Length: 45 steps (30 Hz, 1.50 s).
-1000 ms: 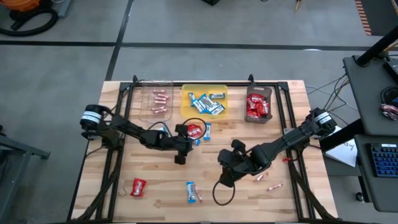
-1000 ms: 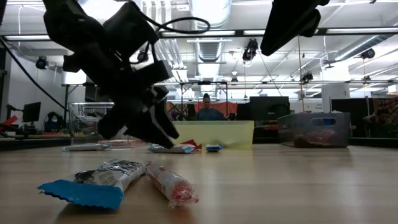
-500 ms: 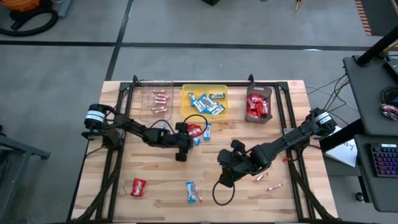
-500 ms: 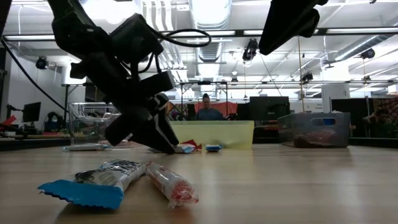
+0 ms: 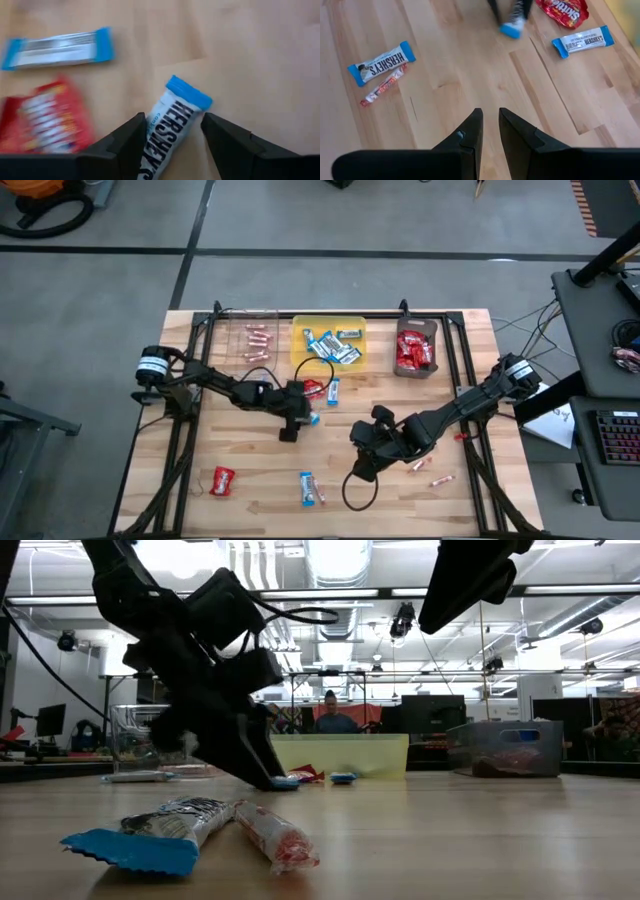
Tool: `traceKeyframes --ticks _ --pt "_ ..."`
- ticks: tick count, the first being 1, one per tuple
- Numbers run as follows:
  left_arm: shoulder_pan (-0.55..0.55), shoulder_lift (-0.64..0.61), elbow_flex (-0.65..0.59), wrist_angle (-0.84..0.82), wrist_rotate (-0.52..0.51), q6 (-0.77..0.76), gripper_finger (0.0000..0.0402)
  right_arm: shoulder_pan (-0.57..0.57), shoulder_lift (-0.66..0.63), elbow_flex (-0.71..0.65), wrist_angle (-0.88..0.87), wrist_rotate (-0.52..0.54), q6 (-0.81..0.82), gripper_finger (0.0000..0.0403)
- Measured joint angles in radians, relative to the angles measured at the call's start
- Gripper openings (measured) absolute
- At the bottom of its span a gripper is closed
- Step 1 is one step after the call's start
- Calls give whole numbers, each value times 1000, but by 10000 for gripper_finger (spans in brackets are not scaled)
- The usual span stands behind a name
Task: Sort candy
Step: Put the white chocolate into the yellow bin
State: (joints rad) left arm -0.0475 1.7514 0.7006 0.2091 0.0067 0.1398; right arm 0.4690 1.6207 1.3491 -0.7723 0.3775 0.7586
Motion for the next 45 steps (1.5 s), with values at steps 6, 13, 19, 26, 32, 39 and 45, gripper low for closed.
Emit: traceKeyframes --ticks 6,13,19,26,32,39,45 --pt "-6 -16 8 -20 94 3 190 0 0 -5 4 0 0 57" --pt "-5 -15 1 -54 106 117 189 0 0 -9 8 0 0 57" --pt "-6 -8 -1 -57 108 145 130 0 0 -9 17 0 0 57" --pt "-5 -22 -2 -57 117 130 37 0 0 -11 23 0 -3 57" --pt "-6 -68 1 -91 176 101 31 0 0 -11 23 0 -3 57" --pt "-6 -213 2 -86 174 101 36 0 0 -11 23 -1 -3 57" --pt "1 -353 30 -80 -48 134 36 0 0 -11 23 0 -11 57"
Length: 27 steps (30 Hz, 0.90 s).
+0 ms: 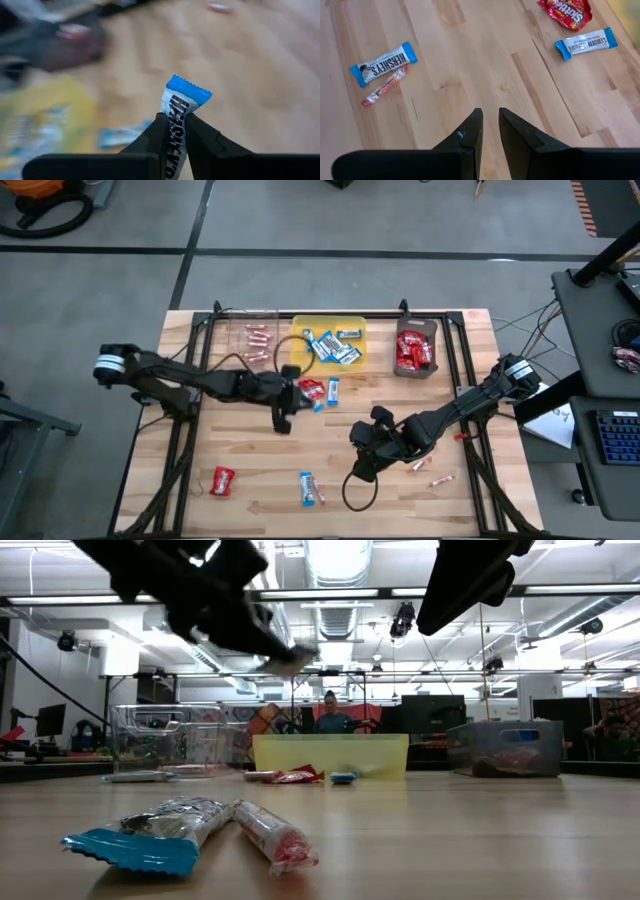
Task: Sort candy
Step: Put the white chocolate into the yellow bin
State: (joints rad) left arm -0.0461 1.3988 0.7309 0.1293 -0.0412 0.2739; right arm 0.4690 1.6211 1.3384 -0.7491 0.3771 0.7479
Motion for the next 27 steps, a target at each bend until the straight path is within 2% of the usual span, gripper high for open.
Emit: traceKeyframes --ticks 2,5,11,20,27 --pt "17 -22 31 -6 -56 27 36 0 0 0 0 0 0 57" --pt "71 -25 101 -36 -71 46 37 0 0 -1 0 0 0 57" --pt "240 71 280 -186 -106 57 37 0 0 -2 0 0 -12 57" --pt "459 282 420 -277 5 102 37 0 0 -2 0 0 -33 57" --pt "518 407 484 -317 6 108 37 0 0 -6 3 16 -52 57"
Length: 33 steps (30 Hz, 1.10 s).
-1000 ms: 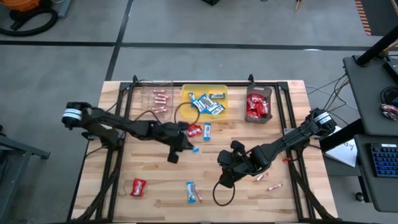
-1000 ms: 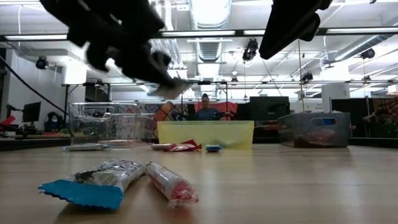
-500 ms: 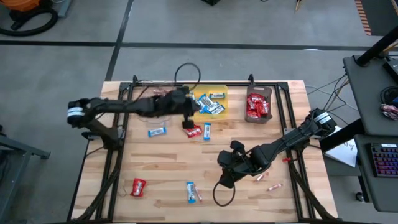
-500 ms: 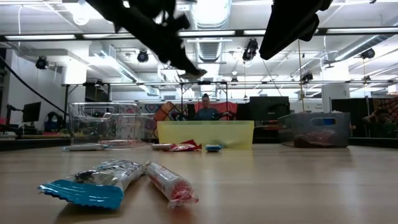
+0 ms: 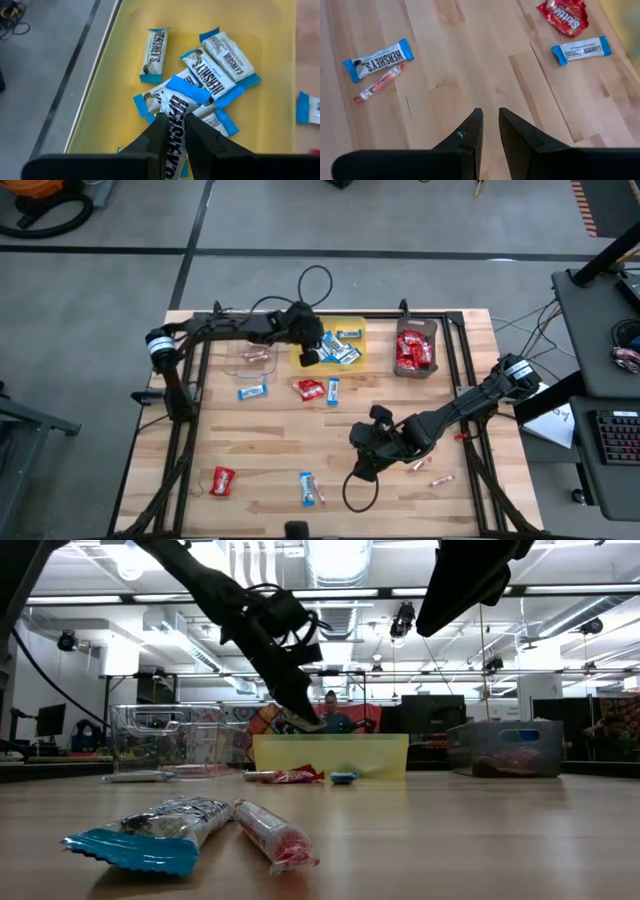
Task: Sort candy
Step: Put the white chocolate into the yellow bin, then put the orange candy into the transparent bin
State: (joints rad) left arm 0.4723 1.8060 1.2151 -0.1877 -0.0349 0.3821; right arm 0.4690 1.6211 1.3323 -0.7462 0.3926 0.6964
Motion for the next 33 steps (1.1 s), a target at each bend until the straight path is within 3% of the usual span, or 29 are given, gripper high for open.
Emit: traceKeyframes --ticks 11,24,30,33 --pt "20 37 33 -7 1 -7 42 0 0 -5 11 4 2 57" --pt "17 30 33 -28 1 -24 128 0 0 -5 29 4 2 57" --pt "-23 -22 34 -107 8 -63 139 0 0 -7 30 4 19 57" --pt "-58 -73 25 -151 62 -97 138 0 0 -11 32 13 53 57"
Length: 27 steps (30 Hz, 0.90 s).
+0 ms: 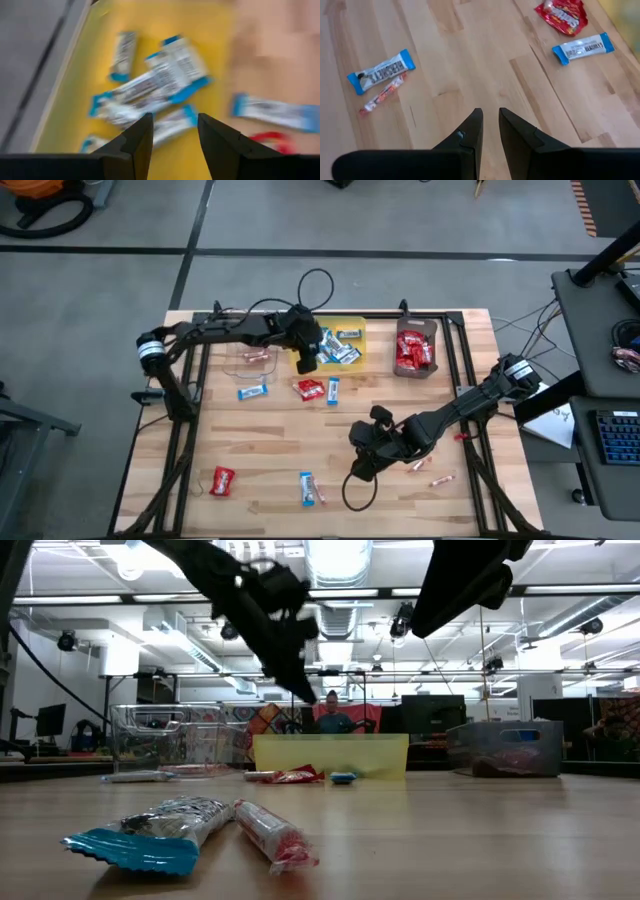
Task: Sort candy
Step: Put the orange candy into the transparent bin
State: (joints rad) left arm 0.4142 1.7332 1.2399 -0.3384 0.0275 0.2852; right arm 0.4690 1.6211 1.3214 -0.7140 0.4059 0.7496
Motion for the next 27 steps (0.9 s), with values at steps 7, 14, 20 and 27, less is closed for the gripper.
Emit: traceKeyframes --ticks 7,14,20,27 --pt "-138 -152 -68 -3 54 -87 124 0 0 -20 0 16 101 57" --pt "-315 -304 -191 48 39 -185 114 0 0 -23 7 14 195 57" --pt "-491 -429 -336 195 -41 -301 111 0 0 -23 16 -62 272 57" --pt "-703 -521 -446 261 -262 -421 111 5 0 -23 12 -280 358 57"
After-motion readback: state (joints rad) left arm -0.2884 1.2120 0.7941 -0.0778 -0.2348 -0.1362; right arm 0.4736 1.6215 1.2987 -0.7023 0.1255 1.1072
